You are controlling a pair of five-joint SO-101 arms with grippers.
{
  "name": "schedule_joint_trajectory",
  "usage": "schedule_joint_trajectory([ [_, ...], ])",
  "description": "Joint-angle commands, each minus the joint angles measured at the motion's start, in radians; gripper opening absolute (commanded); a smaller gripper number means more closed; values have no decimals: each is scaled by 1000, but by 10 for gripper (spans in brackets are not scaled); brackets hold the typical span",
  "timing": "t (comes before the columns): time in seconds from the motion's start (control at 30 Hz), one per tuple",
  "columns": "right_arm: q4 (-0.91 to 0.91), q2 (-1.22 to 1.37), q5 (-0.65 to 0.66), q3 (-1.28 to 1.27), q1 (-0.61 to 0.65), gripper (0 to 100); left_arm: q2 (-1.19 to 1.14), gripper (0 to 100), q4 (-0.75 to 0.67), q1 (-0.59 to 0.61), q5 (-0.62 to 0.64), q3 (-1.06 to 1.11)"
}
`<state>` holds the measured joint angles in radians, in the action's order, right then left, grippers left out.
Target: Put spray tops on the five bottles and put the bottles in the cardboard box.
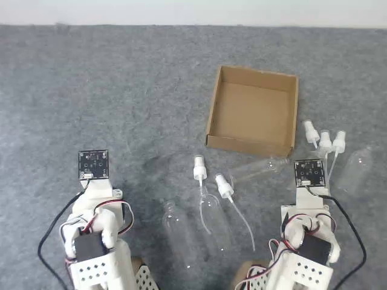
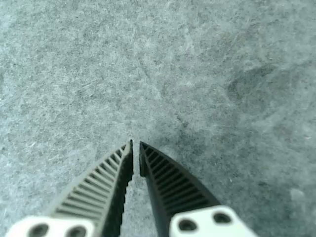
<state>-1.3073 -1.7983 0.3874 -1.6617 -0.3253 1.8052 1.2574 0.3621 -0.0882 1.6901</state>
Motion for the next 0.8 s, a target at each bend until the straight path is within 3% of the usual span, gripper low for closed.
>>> schedule_joint_trajectory([
  [0.0,-5,-16,3,-21,-5,7,15,13,5,3,-5,-5],
  [0.3,-5,-16,6,-21,-4,9,15,13,5,-5,-5,-5],
  [0.43,31,-16,6,-21,-4,9,15,13,5,-78,-5,-5],
  [0.77,283,-18,2,46,-7,10,15,13,5,-98,-8,-5],
])
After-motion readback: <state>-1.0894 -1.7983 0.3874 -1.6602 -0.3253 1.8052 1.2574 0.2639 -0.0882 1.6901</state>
